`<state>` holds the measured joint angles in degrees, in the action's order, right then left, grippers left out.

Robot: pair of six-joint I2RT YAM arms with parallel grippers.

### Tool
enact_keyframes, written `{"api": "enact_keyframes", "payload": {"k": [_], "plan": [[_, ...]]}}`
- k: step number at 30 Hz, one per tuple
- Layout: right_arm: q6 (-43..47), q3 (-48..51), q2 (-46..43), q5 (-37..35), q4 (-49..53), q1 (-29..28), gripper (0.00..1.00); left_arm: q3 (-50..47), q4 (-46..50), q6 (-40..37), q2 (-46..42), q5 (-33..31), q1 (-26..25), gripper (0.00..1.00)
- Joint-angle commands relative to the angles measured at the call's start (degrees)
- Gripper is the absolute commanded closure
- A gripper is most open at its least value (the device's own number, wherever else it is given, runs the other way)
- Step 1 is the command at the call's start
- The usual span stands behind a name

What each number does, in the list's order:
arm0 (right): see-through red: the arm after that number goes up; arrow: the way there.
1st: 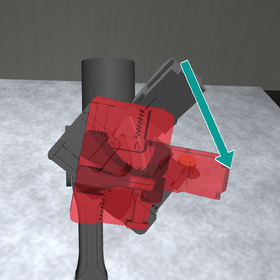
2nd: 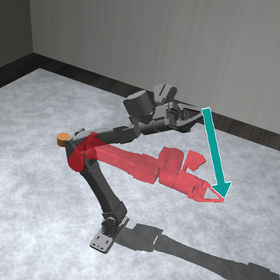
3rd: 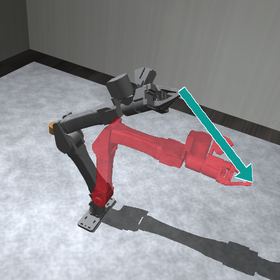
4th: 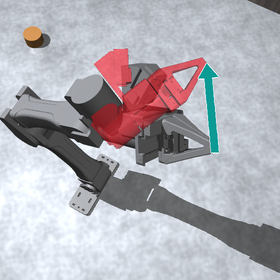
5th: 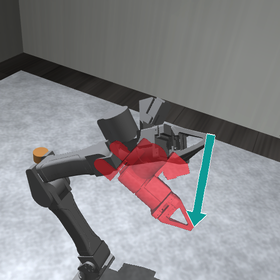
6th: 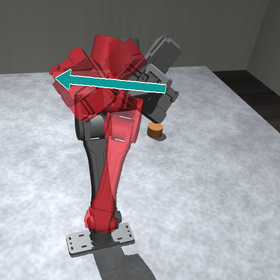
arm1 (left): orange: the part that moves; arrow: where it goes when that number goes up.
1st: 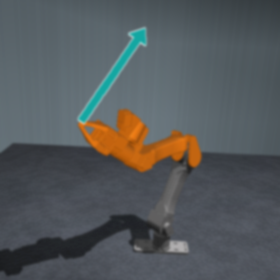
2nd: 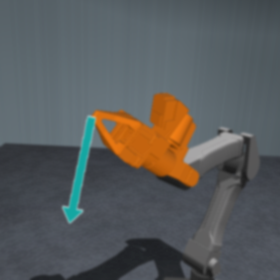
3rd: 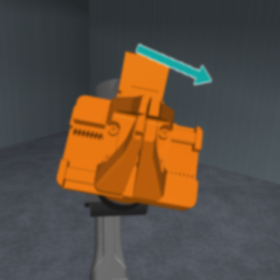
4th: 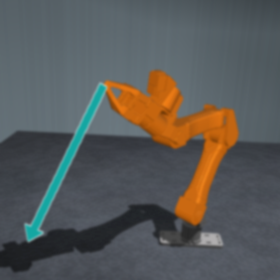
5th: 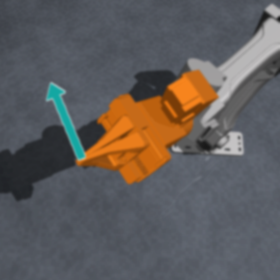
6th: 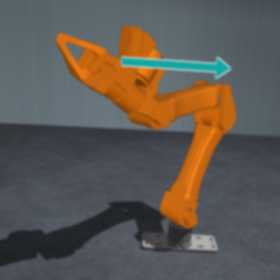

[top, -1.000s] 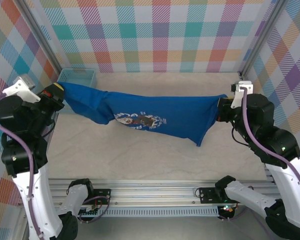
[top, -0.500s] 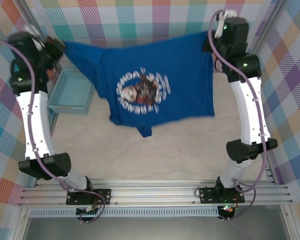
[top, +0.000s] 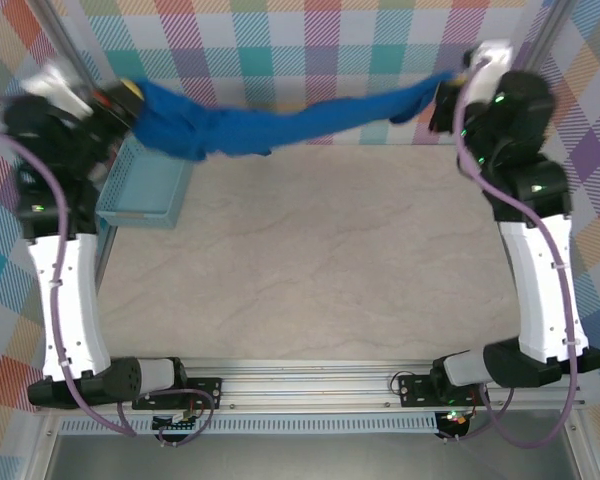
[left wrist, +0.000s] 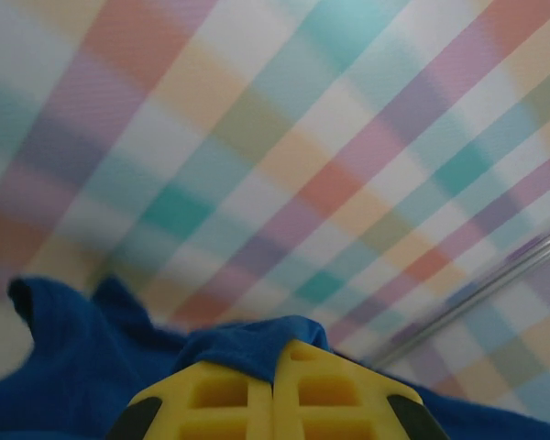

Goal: Fold the inside-out t-shirt

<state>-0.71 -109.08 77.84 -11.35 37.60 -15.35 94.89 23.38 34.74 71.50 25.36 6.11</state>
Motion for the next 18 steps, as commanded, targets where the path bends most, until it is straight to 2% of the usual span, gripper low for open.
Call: {"api": "enact_keyframes", "payload": {"k": [1,4,7,11,13,18], "plan": [[-6.9,22.4,-3.4,2.8,1.8,0.2,0.98,-21.9,1.7,-0.4,-5.4,3.3,-4.5,1.0],[-12.8,38.2,-4.9,5.4,2.6,1.2,1.0,-40.9,0.7,-0.1,-9.0,5.2,-7.8,1.0],[-16.7,46.4,-3.7,9.6,3.4,1.8,1.0,-51.9,0.7,0.7,-10.8,5.8,-8.5,1.0],[-20.1,52.7,-2.5,12.2,2.9,2.0,1.0,-57.6,2.7,1.1,-12.2,1.1,-8.8,1.0],[-20.6,53.6,-1.3,12.5,3.5,2.1,1.0,-58.9,3.0,1.2,-12.4,0.7,-8.7,1.0],[-20.4,54.6,-0.3,8.4,4.1,2.3,1.0,-58.3,5.9,-0.1,-15.0,-2.4,-8.7,1.0]]}}
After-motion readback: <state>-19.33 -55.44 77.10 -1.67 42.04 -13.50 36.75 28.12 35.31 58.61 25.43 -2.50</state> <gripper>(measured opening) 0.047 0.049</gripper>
